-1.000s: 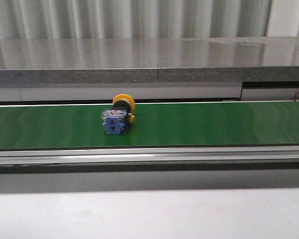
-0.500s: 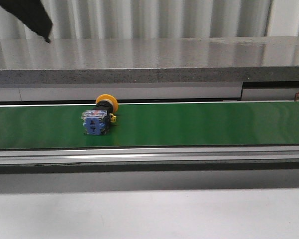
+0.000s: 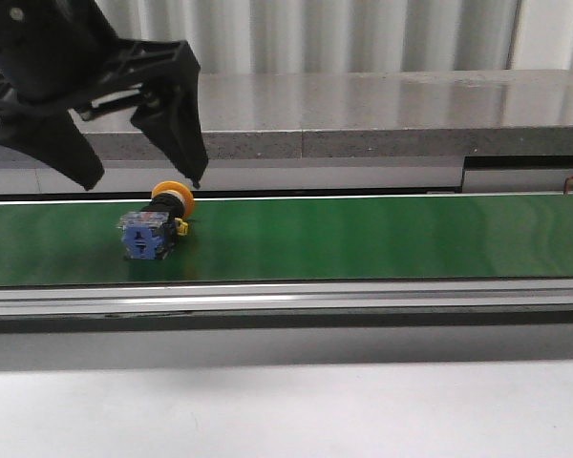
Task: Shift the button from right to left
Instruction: 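Lower the left gripper onto the button on the belt, close and lift, then carry the held button with the left gripper down into the blue bin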
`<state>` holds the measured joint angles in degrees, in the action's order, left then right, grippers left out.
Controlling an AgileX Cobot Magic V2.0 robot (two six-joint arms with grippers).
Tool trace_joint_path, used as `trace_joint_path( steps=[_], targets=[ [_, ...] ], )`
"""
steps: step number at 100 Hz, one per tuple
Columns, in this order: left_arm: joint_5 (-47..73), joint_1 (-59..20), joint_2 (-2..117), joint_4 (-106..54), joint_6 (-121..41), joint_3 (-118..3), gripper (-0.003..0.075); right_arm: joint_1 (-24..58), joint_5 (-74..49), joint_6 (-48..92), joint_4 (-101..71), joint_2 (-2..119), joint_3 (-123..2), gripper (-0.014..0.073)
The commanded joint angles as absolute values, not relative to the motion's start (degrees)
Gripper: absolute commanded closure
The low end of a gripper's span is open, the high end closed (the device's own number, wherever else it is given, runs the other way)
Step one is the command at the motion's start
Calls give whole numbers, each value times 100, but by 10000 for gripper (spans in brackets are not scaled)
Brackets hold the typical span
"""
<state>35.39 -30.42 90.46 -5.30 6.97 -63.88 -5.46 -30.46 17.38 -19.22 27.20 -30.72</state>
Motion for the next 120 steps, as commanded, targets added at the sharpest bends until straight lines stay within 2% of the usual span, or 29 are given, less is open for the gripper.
trace_joint_path(
  steps=[1, 13, 27, 34, 39, 45, 68, 81, 99, 120],
  targets=[
    [3185, -2966, 9053, -525, 689, -6581, 78, -551, -2676, 1783, -2025, 2728, -3205, 661],
    [3185, -2857, 9326, -503, 689, -6581, 152, -551, -2676, 1783, -2025, 2728, -3205, 661],
    [3237, -2778, 9531, -503, 689, -6581, 297, -551, -2676, 1783, -2025, 2728, -3205, 661],
    [3272, -2778, 9531, -503, 689, -6581, 435, -551, -2676, 1783, -2025, 2728, -3205, 661],
    [3273, -2778, 9507, -503, 689, -6581, 591, -551, -2676, 1783, -2025, 2728, -3205, 661],
    [3260, -2778, 9449, -464, 689, -6581, 743, -551, -2676, 1783, -2025, 2728, -3205, 661],
    [3870, -2750, 8837, 373, 689, -6604, 740, -551, -2676, 1783, -2025, 2728, -3205, 661],
    [4274, -2405, 8222, 955, 689, -6604, 740, -551, -2676, 1783, -2025, 2728, -3205, 661],
    [4375, -1320, 7476, 1088, 252, -6604, 740, -551, -2676, 1783, -2025, 2728, -3205, 661],
    [4503, 314, 7413, 455, -462, -6571, 740, -551, -2676, 1783, -2025, 2728, -3205, 661]
  ],
)
